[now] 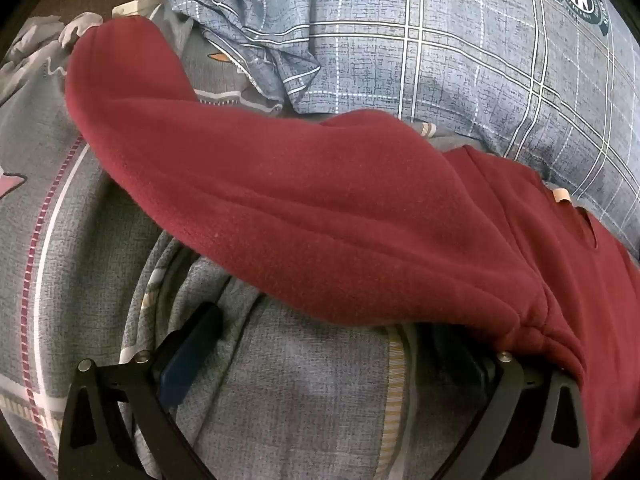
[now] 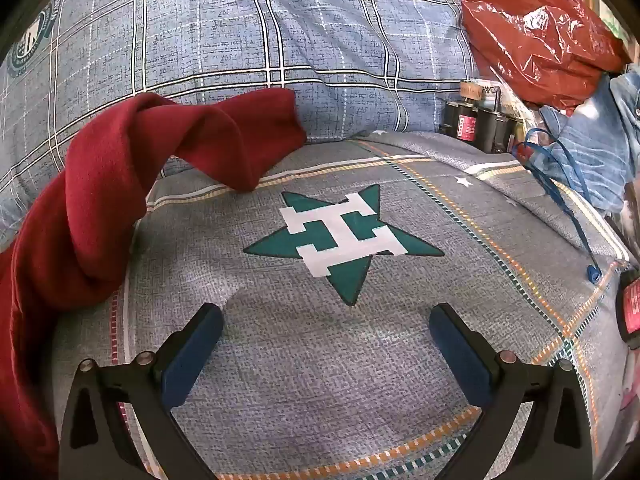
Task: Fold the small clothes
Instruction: 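Spread the crumpled red sweater flat on the sheet with both grippers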
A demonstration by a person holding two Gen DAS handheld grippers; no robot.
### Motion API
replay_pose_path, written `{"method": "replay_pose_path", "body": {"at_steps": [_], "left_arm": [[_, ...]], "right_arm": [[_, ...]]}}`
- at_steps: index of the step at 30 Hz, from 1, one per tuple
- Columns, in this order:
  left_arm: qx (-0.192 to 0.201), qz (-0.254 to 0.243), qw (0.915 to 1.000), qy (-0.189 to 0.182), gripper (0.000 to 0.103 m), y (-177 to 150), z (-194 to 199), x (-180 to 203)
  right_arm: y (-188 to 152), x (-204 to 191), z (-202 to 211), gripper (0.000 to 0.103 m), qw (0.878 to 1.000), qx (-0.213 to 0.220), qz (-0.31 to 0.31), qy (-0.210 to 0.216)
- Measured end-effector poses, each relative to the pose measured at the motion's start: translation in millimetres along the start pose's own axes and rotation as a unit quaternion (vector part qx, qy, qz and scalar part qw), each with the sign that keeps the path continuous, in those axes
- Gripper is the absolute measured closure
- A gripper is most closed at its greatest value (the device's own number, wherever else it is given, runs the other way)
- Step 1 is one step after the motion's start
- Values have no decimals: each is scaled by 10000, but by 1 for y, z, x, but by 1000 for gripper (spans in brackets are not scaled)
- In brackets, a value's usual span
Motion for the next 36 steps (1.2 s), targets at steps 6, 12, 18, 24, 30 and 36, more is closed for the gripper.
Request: {"method": "replay_pose_path", "body": {"at_steps": [6,12,18,24,30,36], "left_arm": [[-2,-18,10000,26,0,0,0,-1],[-79,-49,10000,15,0,0,2,-1],[-463,-197,9987,-23,2,-3,14,0],[-272,-190,9991,-255,7,-9,63,-9],[271,-459,9977,-422,7,-18,130,-10],[539,-553,9949,-648,7,-36,179,-4]], "right_arm": [[0,0,0,0,10000,-4,-2,2],[0,0,0,0,10000,3,-1,1],[1,2,-1,0,10000,-1,-29,3],[-2,-6,7,0,9995,-309,0,68],[-26,-22,78,1,9932,-897,-26,737],[-31,-57,179,0,9840,-696,413,1585]]}}
Point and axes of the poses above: each gripper's, at about its wrist camera, not at the fingertips, and z roughly against the way its jaws point, x to its right, y to its top, the point moved 2 cm from there along -z, roughly the way its jaws point, and after that the axes turned 9 degrees about y, right-handed, at the moved point
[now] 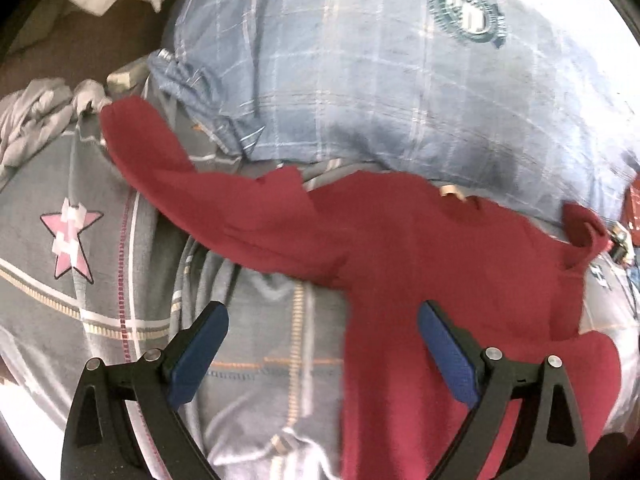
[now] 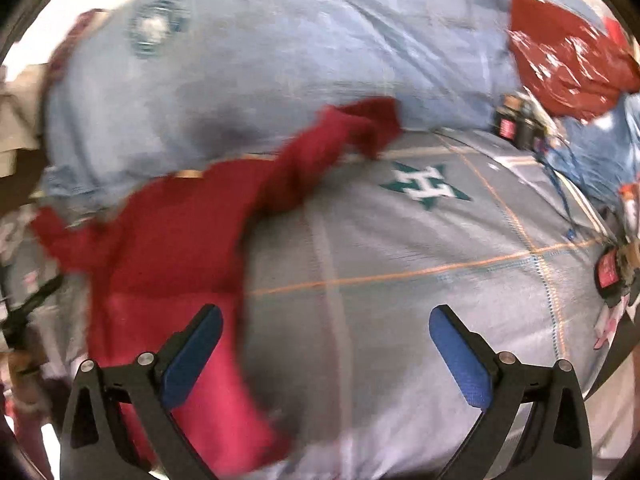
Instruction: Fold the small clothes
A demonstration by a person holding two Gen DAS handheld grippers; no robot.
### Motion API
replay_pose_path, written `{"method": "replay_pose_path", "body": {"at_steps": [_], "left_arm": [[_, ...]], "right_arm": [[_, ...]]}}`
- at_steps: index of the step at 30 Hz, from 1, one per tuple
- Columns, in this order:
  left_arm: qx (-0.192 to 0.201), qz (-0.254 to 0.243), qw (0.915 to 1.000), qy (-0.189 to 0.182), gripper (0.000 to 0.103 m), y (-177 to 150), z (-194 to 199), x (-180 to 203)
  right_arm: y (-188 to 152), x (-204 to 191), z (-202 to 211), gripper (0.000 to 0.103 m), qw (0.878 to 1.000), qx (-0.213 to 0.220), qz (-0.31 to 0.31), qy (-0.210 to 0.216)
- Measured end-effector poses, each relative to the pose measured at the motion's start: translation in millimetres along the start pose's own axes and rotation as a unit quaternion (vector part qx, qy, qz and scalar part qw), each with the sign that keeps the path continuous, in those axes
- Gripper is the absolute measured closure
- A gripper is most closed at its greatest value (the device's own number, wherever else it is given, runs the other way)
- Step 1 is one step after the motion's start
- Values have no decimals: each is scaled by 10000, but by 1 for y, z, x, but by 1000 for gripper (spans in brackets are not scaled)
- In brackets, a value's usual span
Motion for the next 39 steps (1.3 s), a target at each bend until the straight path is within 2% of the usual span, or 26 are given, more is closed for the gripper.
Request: {"method": "replay_pose_path", "body": {"at_steps": [3,6,12,17,20,26,29,39], "left_arm": [[110,-156,9998,1,7,1,9,11],[186,-257,9995,23,7,-1,13,23],[322,-443,9985,57,7,-1,14,45],[315,-421,9986,3,7,1,-2,55],[372,-297,9989,-2,7,7,-19,58],[392,-348,9985,167,7,18,-49,62],[339,-262,9990,121,7,17,-63,61],[357,-301,9984,309,7,19,-88,53]], "right_arm": [[2,-35,22,0,9992,160,272,264],[6,-66,20,0,9971,352,568,371],[12,-100,-29,0,9954,590,597,465],[17,-127,-66,0,9942,683,729,394],[21,-136,-83,0,9940,697,799,284],[28,-145,-114,0,9947,623,789,219],[31,-148,-126,0,9950,583,774,226],[31,-171,-164,0,9947,395,905,271]]}}
Point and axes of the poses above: each gripper's, at about its wrist camera, not at the fingertips, and z roughly against the way its jaws point, x to its right, y to its top, the point moved 2 cm from there along -z, roughly the way its jaws point, and after that the axes turned 9 degrees about y, right-handed, at the moved point
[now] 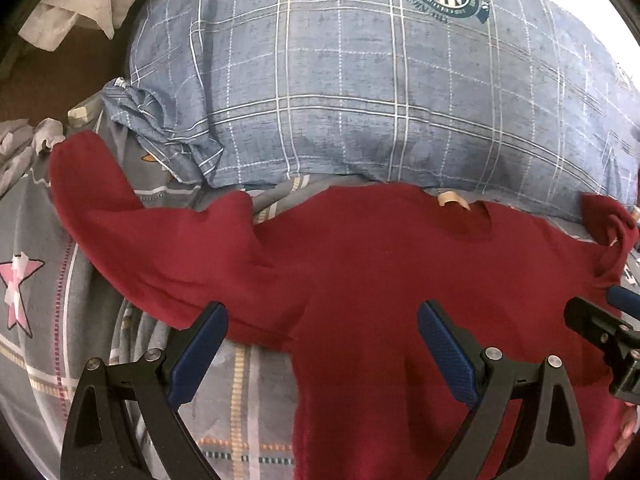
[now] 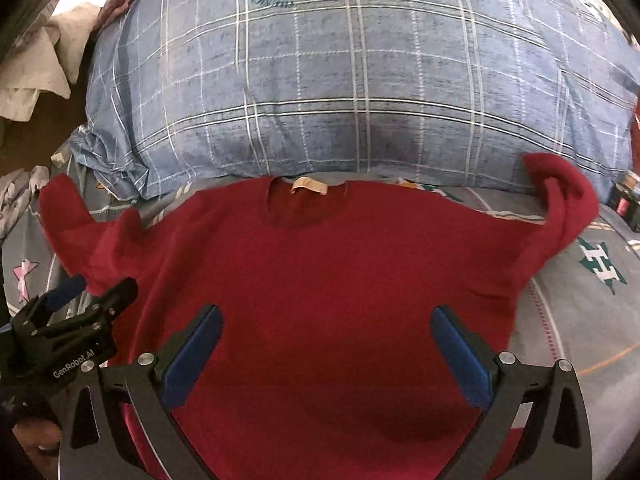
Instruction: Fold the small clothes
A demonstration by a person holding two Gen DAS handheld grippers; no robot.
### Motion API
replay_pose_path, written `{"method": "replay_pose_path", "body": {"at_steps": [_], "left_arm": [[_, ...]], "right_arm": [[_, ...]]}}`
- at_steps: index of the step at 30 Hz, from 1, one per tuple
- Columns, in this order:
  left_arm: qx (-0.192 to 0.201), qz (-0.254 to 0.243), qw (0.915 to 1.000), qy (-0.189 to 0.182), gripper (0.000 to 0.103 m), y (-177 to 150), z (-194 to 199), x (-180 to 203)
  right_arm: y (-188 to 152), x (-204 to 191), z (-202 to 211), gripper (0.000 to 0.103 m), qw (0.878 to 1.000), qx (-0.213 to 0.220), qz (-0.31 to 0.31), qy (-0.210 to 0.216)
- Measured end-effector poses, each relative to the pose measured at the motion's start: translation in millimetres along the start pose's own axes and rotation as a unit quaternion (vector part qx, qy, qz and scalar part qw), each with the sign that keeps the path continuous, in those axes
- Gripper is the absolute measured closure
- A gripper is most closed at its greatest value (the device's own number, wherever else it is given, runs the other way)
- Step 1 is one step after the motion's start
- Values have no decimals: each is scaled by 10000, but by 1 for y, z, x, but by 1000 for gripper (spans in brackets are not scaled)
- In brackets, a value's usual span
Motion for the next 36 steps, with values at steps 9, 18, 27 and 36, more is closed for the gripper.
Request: {"method": "replay_pose_path", "body": {"at_steps": [9,18,27,36], "left_arm": [[-24,75,10000,61,7,1,-11,-3],[-34,77,9999,108,7,1,-16,-5],[-29,64,9999,115,7,0,-17,-5],[-46,94,9999,126,7,1,-20,-5]], "right_arm": [[5,-14,-17,0,9999,23,-50,132],[4,-10,-25,0,9999,-63,-75,34],[5,-8,-28,0,9998,-111,-176,41],[7,-11,-36,0,9997,-168,-170,39]]}}
Point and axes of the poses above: each gripper's, at about its wrist camera, not at the fingertips, and z roughly against the way its jaws point, x to its right, y to its top, the point moved 2 cm from there along -z, roughly the way its jaws point, and after that the axes turned 9 degrees about y, right-handed, at the moved point
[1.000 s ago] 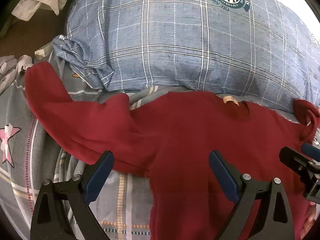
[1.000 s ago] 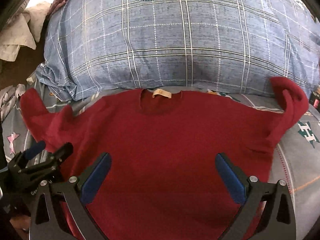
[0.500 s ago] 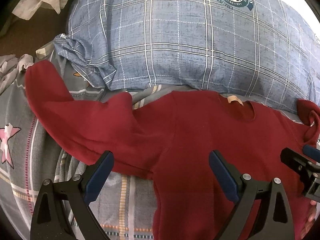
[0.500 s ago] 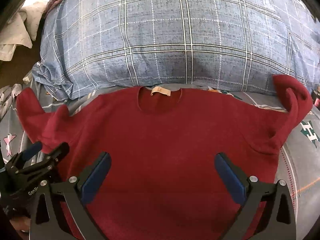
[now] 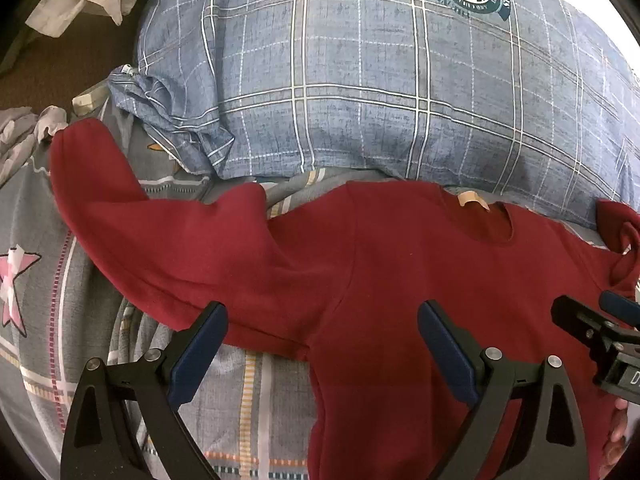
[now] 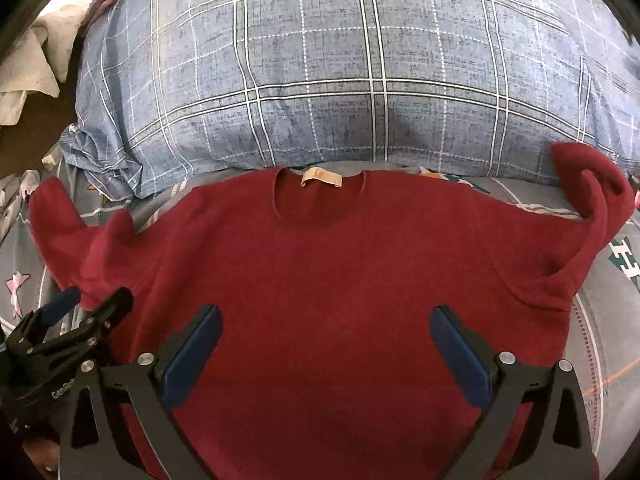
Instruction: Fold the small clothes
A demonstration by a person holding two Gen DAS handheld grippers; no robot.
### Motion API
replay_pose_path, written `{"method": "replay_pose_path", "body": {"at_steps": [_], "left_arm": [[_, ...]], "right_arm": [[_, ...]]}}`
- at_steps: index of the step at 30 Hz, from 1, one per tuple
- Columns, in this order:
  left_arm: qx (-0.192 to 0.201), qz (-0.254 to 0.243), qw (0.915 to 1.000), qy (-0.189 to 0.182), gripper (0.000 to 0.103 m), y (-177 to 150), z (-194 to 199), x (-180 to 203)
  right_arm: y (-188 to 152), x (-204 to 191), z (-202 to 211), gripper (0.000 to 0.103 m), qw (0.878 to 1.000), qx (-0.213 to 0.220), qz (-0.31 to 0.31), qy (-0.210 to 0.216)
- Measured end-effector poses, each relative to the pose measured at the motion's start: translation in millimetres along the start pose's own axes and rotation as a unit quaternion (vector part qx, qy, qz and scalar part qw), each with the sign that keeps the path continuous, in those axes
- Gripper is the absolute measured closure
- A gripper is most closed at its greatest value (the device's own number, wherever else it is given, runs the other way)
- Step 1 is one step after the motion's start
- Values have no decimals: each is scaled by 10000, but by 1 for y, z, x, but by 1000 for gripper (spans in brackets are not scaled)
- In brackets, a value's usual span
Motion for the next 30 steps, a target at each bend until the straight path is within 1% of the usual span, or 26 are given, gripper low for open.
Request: {"method": "replay_pose_path", "body": {"at_steps": [30], "left_arm": [[-20,48,10000,7,7,1,-3,-1]], "right_arm": [[3,-9,-14,0,9999,-118,84,83]]}}
Point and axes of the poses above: each gripper's, at about its wrist camera, not at the fingertips, and z roughly against the way its jaws point, x to its right, y to its top, the point moved 2 cm from there along -z, roughly the way its jaws point, and after that the axes turned 9 degrees about y, right-handed, at the moved point
